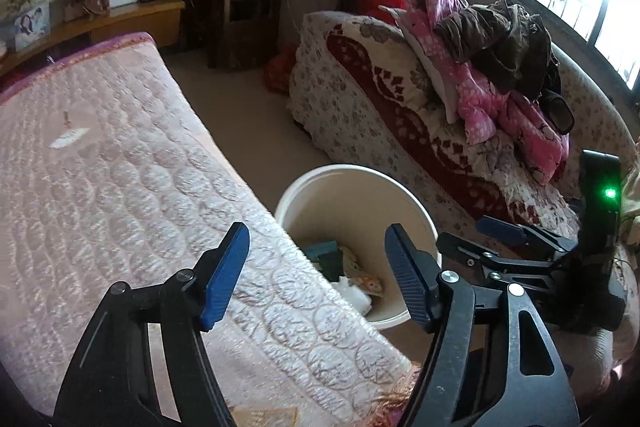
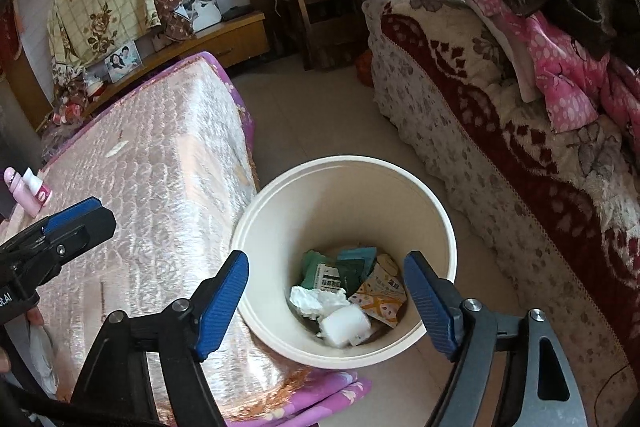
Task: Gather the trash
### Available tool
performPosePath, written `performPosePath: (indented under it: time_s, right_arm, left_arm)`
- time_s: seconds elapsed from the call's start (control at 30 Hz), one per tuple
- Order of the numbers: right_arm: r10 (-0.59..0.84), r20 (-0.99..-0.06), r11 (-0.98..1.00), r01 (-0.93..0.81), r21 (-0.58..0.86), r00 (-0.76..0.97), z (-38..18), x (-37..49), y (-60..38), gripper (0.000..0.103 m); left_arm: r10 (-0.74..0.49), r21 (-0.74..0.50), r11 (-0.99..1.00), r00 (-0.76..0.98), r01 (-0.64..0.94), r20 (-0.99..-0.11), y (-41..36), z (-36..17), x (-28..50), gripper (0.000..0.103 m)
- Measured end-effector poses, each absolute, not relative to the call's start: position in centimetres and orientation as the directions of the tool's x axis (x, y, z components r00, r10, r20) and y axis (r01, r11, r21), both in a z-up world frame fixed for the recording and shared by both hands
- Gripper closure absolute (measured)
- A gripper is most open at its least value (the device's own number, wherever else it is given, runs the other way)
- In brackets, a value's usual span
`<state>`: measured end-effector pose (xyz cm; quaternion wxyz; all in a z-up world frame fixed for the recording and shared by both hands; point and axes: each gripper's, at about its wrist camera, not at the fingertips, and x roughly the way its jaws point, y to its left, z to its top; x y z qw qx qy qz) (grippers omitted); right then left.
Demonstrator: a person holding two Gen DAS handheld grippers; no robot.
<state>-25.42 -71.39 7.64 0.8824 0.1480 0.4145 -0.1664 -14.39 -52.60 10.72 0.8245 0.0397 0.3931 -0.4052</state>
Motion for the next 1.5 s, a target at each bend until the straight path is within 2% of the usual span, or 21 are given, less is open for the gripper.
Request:
performPosePath:
  time_s: [0.37, 0.77, 1.13, 1.5]
  right_arm:
    - [-0.316, -0.668, 0.898, 0.44, 0.02, 0.674, 12.0, -28.2, -65.0, 0.025]
    - [-0.362, -0.55, 0.893, 0.448, 0.025, 0.752, 16.7, -32.0, -60.0, 0.025]
    - [-0.393, -0.457, 0.891, 0.454, 0.025, 0.797, 20.0, -34.9, -57.5, 0.025]
    - [-0.398, -0.412, 0.892, 0.451, 0.036, 0.82, 21.5, -35.9, -56.2, 0.02]
  left_arm:
    - [-0.582, -0.148, 0.76, 0.562, 0.632, -0.588, -46.9, 13.7, -17.6, 0.034]
    - [-0.563, -0.089, 0.796, 0.679, 0.599, -0.471, -42.4, 17.7, -21.9, 0.034]
    - [-0.56, -0.068, 0.807, 0.725, 0.586, -0.402, -40.5, 19.6, -24.4, 0.034]
    - [-0.547, -0.034, 0.818, 0.758, 0.574, -0.356, -40.4, 20.6, -26.0, 0.034]
